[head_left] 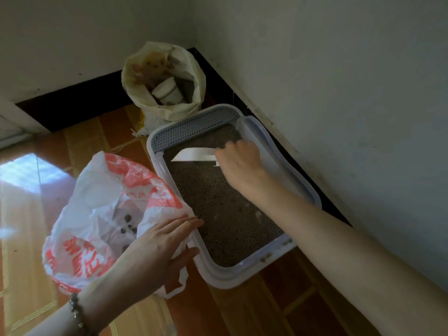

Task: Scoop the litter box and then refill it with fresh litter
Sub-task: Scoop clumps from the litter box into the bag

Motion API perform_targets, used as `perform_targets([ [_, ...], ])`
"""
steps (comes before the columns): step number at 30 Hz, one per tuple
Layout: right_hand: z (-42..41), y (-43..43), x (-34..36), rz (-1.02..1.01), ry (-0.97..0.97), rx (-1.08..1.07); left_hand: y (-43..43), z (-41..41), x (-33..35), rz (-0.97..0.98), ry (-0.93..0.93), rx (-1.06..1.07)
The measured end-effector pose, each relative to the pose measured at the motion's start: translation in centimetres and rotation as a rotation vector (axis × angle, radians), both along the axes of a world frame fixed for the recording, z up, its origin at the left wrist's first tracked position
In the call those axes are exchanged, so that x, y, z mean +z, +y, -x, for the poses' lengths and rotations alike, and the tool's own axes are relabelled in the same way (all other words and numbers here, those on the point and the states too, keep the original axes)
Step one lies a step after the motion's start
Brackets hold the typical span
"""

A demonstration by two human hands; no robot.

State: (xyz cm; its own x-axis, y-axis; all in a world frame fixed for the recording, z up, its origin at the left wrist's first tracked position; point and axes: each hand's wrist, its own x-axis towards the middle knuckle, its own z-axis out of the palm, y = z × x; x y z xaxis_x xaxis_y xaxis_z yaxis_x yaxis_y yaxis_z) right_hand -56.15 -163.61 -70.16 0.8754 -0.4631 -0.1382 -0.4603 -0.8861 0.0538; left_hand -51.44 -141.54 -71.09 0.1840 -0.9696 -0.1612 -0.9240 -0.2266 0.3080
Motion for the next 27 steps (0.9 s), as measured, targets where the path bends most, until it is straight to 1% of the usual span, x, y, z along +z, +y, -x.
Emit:
perform_targets([
  [4, -2.1, 1.2, -2.5, 0.158, 0.038, 0.03, 0.1, 0.3, -0.1, -0.006, -0.002, -0.008],
  [8, -3.3, 2.0, -4.4, 0.189, 0.06, 0.047, 0.2, 0.4, -0.2, 0.016, 0.005, -0.002],
  [12, -2.9, 2.0, -5.4, 0.09, 0.15, 0.061, 0.2, 0.2, -0.2, 0.023, -0.01, 0.001],
  [16, -0.5, 1.8, -4.2, 0.068, 0.237, 0.129, 0.4, -0.2, -0.9, 0.065, 0.021, -0.005],
  [21, 2.9, 2.0, -2.2, -0.019, 0.367, 0.147, 0.6, -0.7, -1.5, 0.101, 0.055, -0.008],
  [24, 4.7, 0.7, -0.4, -0.132, 0.33, 0.117, 0.6, -0.7, -1.4, 0.121, 0.054, -0.017],
  [27, 5.8, -2.3, 1.1, -0.323, 0.221, -0.081, 0.6, -0.7, -1.4, 0.139, 0.062, -0.021],
])
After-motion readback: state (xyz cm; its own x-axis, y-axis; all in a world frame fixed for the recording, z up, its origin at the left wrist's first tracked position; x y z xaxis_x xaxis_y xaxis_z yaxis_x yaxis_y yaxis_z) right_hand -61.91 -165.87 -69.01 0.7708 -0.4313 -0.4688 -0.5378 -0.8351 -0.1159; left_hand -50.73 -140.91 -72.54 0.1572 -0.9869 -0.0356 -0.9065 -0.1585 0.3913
